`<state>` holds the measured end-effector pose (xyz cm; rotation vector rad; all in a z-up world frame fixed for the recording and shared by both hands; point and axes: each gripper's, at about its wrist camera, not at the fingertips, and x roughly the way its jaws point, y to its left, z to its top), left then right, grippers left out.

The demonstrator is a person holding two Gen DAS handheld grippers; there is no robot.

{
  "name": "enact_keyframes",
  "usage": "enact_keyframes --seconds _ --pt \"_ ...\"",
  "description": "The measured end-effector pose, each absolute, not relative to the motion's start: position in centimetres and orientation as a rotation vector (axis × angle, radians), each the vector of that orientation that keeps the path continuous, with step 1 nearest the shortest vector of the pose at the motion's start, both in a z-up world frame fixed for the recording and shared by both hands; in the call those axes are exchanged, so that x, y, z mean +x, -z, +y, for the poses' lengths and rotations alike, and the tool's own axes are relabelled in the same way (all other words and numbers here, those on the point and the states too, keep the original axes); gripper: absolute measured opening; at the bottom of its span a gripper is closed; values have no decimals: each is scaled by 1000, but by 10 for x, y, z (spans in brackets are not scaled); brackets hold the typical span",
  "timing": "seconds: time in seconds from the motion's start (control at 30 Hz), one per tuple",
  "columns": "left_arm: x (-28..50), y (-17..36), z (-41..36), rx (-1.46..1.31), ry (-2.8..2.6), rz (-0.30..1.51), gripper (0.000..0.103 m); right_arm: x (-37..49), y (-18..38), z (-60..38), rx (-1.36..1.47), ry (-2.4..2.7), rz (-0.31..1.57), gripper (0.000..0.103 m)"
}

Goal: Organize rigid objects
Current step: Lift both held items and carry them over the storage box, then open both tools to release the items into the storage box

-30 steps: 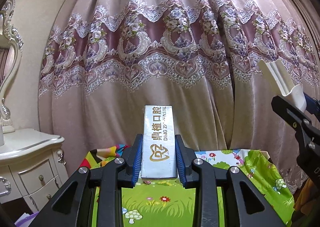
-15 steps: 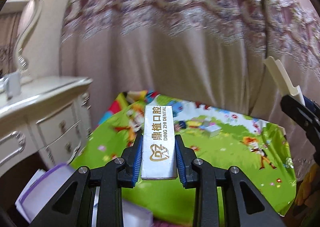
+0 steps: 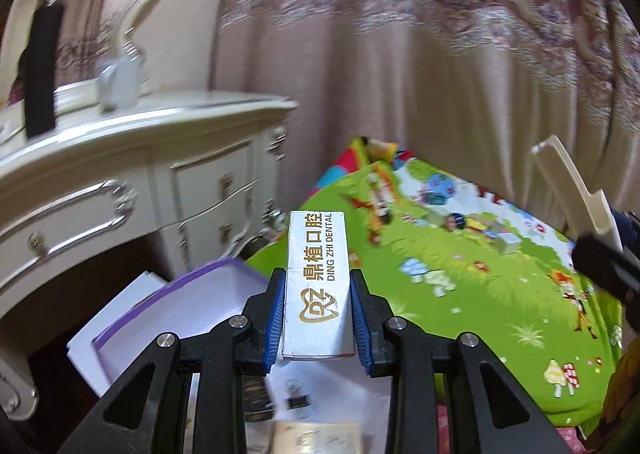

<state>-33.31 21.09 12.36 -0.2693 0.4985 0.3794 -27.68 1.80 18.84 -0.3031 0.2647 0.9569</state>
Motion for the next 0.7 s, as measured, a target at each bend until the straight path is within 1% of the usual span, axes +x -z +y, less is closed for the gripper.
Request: enact_keyframes --seconds 0.13,0.4,0.7 --pt "-344 -102 235 -305 -439 541 32 -283 -171 46 -367 -1025 305 67" --pt "-352 -67 264 -348 -505 623 32 -285 -124 96 -489 -1162 456 67" --pt "-353 -23 298 -411 -585 764 32 -292 -71 133 -598 -1276 580 67"
